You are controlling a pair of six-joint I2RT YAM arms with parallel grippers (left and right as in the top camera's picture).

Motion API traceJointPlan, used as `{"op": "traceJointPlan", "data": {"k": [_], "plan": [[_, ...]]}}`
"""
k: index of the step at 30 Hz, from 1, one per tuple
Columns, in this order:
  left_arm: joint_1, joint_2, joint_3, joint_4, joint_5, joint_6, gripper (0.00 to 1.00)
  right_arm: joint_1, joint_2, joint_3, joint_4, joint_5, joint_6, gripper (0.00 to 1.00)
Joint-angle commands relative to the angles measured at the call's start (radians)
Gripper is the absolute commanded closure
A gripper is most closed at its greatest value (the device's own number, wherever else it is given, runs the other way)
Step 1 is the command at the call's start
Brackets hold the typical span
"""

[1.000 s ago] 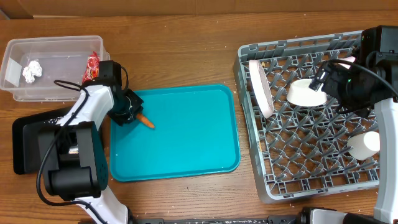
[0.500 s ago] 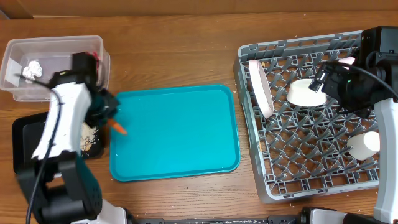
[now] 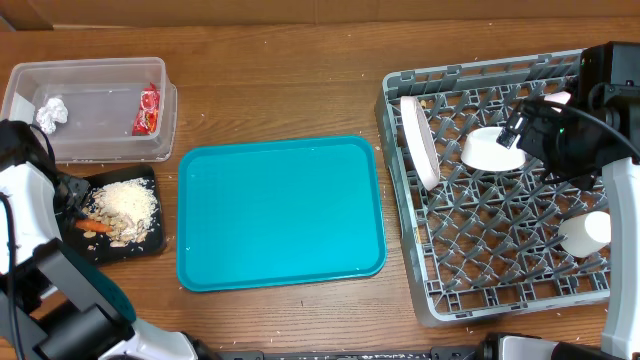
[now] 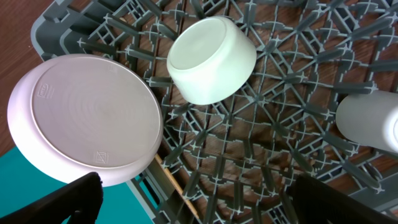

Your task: Sort waste into correct bins and load items into the dishwasher

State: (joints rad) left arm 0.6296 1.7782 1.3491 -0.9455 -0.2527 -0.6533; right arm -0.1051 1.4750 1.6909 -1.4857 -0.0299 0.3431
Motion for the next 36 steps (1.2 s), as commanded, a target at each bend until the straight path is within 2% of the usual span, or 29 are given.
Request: {"op": "traceJointPlan", "data": {"k": [1,7,12,18,24,27,32,36], "plan": [[0.018,0.072,0.012,0.008,-0.03,0.011,0.96,-0.004,0.001,0.017,0.001,-0.01,-0.006,0.0],[0.021,0.129,0.012,0.008,-0.032,0.011,0.9,-0.004,0.001,0.017,-0.002,-0.01,-0.006,0.0],[0.021,0.129,0.012,0.01,-0.032,0.015,0.63,-0.004,0.001,0.017,-0.002,-0.01,-0.006,0.0],[0.019,0.129,0.016,0.003,-0.007,0.03,0.39,-0.004,0.001,0.017,-0.003,-0.01,-0.007,0.0],[0.01,0.117,0.103,-0.067,0.076,0.066,0.36,-0.004,0.001,0.017,-0.004,-0.01,-0.007,0.0],[-0.027,0.091,0.196,-0.13,0.169,0.124,0.35,-0.004,0.001,0.017,-0.005,-0.011,-0.019,0.0],[-0.143,0.033,0.28,-0.16,0.249,0.245,0.32,-0.001,0.008,0.017,-0.005,-0.172,-0.179,0.0],[-0.314,-0.021,0.312,-0.193,0.306,0.433,0.24,0.025,0.009,0.017,0.006,-0.361,-0.322,0.0]]}}
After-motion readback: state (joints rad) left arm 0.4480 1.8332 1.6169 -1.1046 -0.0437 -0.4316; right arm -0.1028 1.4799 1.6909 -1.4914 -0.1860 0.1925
